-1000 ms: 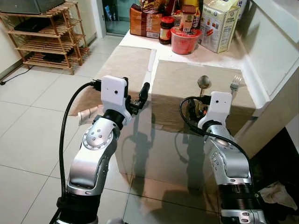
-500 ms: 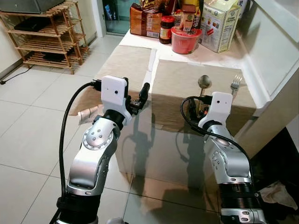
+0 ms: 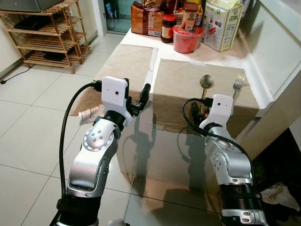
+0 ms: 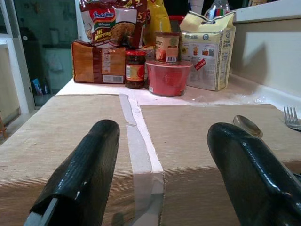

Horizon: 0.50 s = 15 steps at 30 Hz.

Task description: Setting the table

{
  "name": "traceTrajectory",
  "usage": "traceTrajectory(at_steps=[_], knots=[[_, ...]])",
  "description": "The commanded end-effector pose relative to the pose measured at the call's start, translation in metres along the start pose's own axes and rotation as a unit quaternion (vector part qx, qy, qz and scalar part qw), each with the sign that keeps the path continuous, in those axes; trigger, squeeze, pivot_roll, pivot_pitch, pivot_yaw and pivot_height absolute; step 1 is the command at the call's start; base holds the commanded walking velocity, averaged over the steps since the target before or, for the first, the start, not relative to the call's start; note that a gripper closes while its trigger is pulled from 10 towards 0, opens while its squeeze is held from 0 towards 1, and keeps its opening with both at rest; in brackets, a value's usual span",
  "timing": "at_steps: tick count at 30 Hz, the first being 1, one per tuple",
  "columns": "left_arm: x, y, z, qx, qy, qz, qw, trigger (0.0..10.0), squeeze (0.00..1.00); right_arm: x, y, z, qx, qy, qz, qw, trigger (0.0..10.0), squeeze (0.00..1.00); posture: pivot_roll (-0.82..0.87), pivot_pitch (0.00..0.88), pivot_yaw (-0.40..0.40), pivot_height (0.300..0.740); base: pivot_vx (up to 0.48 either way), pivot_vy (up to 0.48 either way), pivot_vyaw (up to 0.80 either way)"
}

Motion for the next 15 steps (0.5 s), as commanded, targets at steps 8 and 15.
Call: traceTrajectory(at_steps=[8, 15], knots=[[0.0064, 0.0005, -0.0027, -0.004, 0.0, -0.008, 1.0, 10.0, 0.0, 0.0057, 0.0014, 0.0005, 0.001, 0.004, -0.003, 1.0, 0.0, 0.0, 0.13, 0.0, -0.006, 0.74, 0.0, 0.0, 0.0], [0.0064, 0.0005, -0.0029, -0.004, 0.0, -0.007, 1.0, 10.0, 0.0, 0.0052, 0.0008, 0.0016, 0.003, 0.004, -0.003, 1.0, 0.0, 0.0, 0.13, 0.0, -0.006, 0.74, 0.0, 0.0, 0.0]])
Point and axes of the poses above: a point about 5 cm out from each wrist's last joint towards the gripper, its own y axis pointing out of the wrist towards the gripper, its own x axis along the axis of the wrist's last joint, z = x × y, the point moved 6 cm from there along y, pointing out of the wrist towards the gripper, and after that the axes turned 2 degrees about y, right-handed, at the moved point
